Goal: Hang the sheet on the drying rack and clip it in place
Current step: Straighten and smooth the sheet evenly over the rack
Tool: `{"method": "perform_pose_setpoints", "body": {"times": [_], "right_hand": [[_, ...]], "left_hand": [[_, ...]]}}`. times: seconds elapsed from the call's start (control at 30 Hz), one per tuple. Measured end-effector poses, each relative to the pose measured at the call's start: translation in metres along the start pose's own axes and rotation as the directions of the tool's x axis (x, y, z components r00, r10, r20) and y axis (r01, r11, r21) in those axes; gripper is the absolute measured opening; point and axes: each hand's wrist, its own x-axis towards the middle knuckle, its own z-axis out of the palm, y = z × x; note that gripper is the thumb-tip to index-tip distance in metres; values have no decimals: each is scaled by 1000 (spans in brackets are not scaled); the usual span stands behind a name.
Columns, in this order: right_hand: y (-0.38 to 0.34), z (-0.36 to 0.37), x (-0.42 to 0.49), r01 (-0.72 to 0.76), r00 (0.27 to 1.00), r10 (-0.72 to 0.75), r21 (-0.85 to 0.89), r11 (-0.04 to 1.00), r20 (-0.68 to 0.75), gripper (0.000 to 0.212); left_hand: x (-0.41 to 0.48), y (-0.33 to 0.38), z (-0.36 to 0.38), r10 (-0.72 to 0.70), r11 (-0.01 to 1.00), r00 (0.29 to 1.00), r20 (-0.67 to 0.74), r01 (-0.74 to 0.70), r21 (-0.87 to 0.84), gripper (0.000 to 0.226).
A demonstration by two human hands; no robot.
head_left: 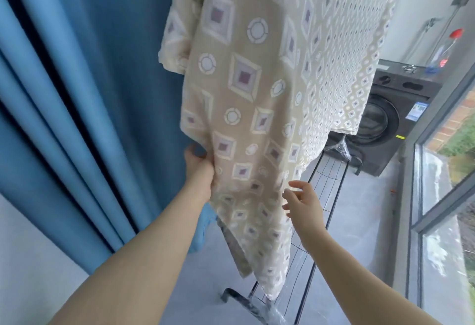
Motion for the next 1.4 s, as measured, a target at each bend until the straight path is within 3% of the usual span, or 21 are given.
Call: {"method": "perform_pose_setpoints", "body": {"times": [0.07, 0.1, 0.17, 0.23, 0.3, 0.37, 0.4, 0.5, 0.6, 0.67, 0.73, 0.83, 0.93, 1.03, 1.13, 1.2, 1.27, 1.3, 1.33, 1.4], "right_hand": [[0, 0, 1, 0, 1000, 0, -7, 1000, 11, 18], [0, 0, 2, 1, 1000, -1, -7, 1000, 16, 18], [-1, -2, 4, -2, 1000, 2, -1, 1000, 19, 17], [1, -4, 6, -11, 1000, 11, -5, 1000, 7, 16], [3, -5, 6, -21, 1000, 21, -10, 1000, 2, 16], [5, -4, 5, -33, 999, 33, -8, 999, 9, 16], [5, -5, 5, -36, 999, 37, -6, 999, 12, 17], [3, -9, 7, -36, 999, 36, -13, 999, 12, 18], [2, -14, 10, -32, 999, 32, -20, 999, 7, 12], [3, -13, 11, -34, 999, 34, -26, 999, 7, 9], [5, -11, 11, -46, 999, 46, -39, 998, 11, 10], [11, -9, 9, -73, 997, 75, -65, 995, 27, 16], [14, -8, 8, -85, 995, 88, -73, 994, 39, 19], [15, -7, 7, -99, 994, 102, -77, 992, 38, 23], [17, -6, 7, -105, 993, 109, -83, 991, 42, 31], [18, -5, 6, -91, 992, 99, -101, 991, 75, 41], [16, -4, 4, -67, 991, 79, -109, 992, 111, 46], [16, -4, 4, -58, 990, 70, -103, 993, 120, 48], [15, -4, 4, -57, 990, 68, -94, 994, 124, 50], [15, -4, 3, -68, 988, 78, -81, 994, 132, 54]], "left_hand": [[4, -14, -2, -80, 967, 982, 173, 35, 251, 23], [10, -18, -6, -50, 953, 986, 156, 0, 304, 16], [25, -16, -14, 68, 921, 997, -40, -47, 386, 3], [39, -6, -17, 152, 897, 951, -270, -18, 441, 11], [52, 6, -13, 66, 979, 938, -341, 6, 206, 15], [59, 18, -6, -45, 998, 956, -289, 34, -45, 15], [62, 21, -4, -26, 997, 962, -273, 6, -76, 10], [69, 17, 1, 80, 996, 974, -212, -70, 57, 15], [65, -1, 11, 4, 1000, 997, 72, -4, -1, 41], [53, -17, 13, -45, 997, 988, 150, 34, 75, 57], [32, -29, 15, -144, 979, 956, 257, 99, 180, 51], [6, -48, 18, -297, 950, 842, 451, 215, 224, 53], [-15, -63, 21, -181, 959, 822, 540, 27, 282, 56], [-27, -70, 26, -100, 872, 807, 581, -210, 442, 66], [-28, -67, 32, -24, 796, 839, 544, -312, 518, 39], [-32, -63, 35, -37, 802, 779, 626, -351, 483, 25], [-38, -59, 35, -137, 872, 648, 749, -280, 401, 31], [-40, -59, 34, -164, 872, 619, 768, -274, 406, 38], [-41, -59, 34, -158, 852, 640, 752, -297, 432, 41], [-42, -59, 33, -43, 778, 767, 641, -376, 502, 29]]}}
